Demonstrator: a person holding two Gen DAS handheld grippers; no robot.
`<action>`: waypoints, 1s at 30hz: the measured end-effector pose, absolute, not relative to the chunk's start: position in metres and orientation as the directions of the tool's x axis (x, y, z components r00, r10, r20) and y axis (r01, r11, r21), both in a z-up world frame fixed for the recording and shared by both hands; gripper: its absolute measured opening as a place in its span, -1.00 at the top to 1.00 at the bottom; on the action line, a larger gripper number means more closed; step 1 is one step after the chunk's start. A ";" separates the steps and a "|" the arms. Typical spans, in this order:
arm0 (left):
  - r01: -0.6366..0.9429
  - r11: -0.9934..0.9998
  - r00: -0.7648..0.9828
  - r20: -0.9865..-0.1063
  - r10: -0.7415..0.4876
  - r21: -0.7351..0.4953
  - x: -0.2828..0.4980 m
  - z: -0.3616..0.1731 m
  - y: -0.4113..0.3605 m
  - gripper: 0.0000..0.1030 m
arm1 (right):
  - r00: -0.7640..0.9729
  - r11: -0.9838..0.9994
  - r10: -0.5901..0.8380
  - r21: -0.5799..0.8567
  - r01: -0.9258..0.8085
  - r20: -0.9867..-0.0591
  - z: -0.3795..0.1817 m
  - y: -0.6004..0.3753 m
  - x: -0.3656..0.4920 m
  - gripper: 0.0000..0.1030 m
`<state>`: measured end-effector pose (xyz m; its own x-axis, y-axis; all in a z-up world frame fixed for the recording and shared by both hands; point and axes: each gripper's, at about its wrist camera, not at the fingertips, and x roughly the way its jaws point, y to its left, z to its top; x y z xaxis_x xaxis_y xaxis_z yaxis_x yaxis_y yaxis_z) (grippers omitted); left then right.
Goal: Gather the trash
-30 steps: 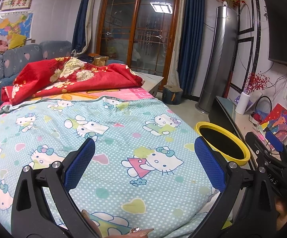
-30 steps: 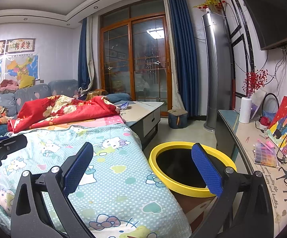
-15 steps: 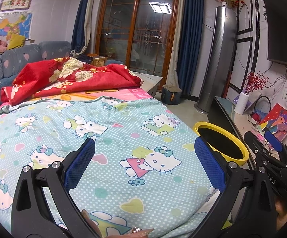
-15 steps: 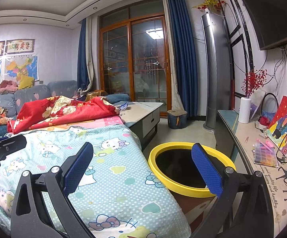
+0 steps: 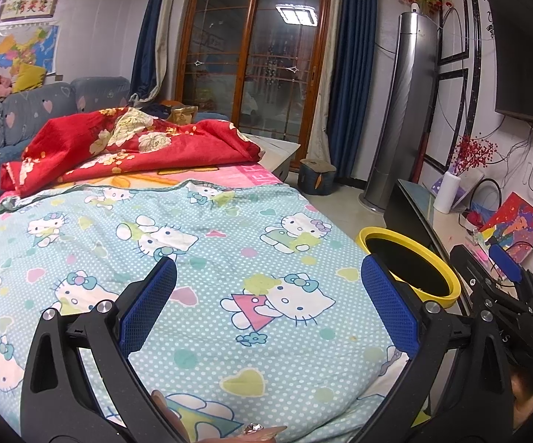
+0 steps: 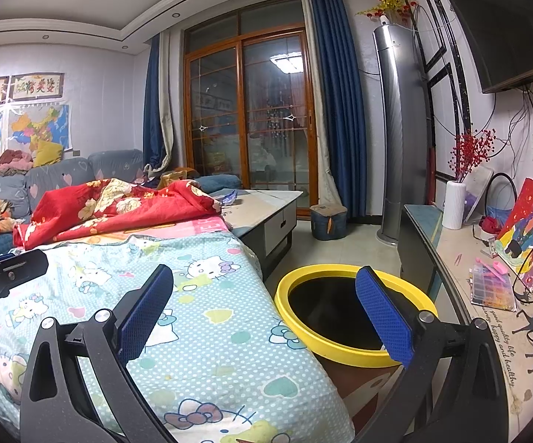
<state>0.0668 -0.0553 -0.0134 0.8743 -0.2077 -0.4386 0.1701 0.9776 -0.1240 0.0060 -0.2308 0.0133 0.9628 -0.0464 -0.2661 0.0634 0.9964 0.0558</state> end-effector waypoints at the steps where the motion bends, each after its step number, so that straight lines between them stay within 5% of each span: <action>1: 0.171 0.977 0.874 -0.439 -0.209 -0.125 0.067 -0.013 -0.055 -0.79 | 0.963 0.996 -0.046 0.056 0.063 -0.266 0.013 -0.231 0.006 -0.87; 21: 0.163 0.977 0.857 -0.471 -0.208 -0.135 0.072 -0.020 -0.046 -0.79 | 0.959 0.995 -0.029 0.085 0.055 -0.281 0.023 -0.227 0.014 -0.87; 26: 0.043 0.981 0.868 -0.479 -0.129 -0.187 0.079 -0.015 0.010 -0.79 | 0.962 0.996 0.069 0.077 -0.050 -0.265 0.043 -0.187 0.036 -0.87; 30: -0.161 0.972 0.858 -0.511 0.051 -0.173 0.084 -0.015 0.094 -0.79 | 0.900 0.956 0.295 0.100 -0.277 -0.320 0.057 -0.106 0.074 -0.87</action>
<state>0.0839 0.0941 -0.0147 0.8582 0.0508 -0.5108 -0.1607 0.9717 -0.1733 0.0737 -0.1058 0.0573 0.9005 0.2946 -0.3200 -0.2770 0.9556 0.1001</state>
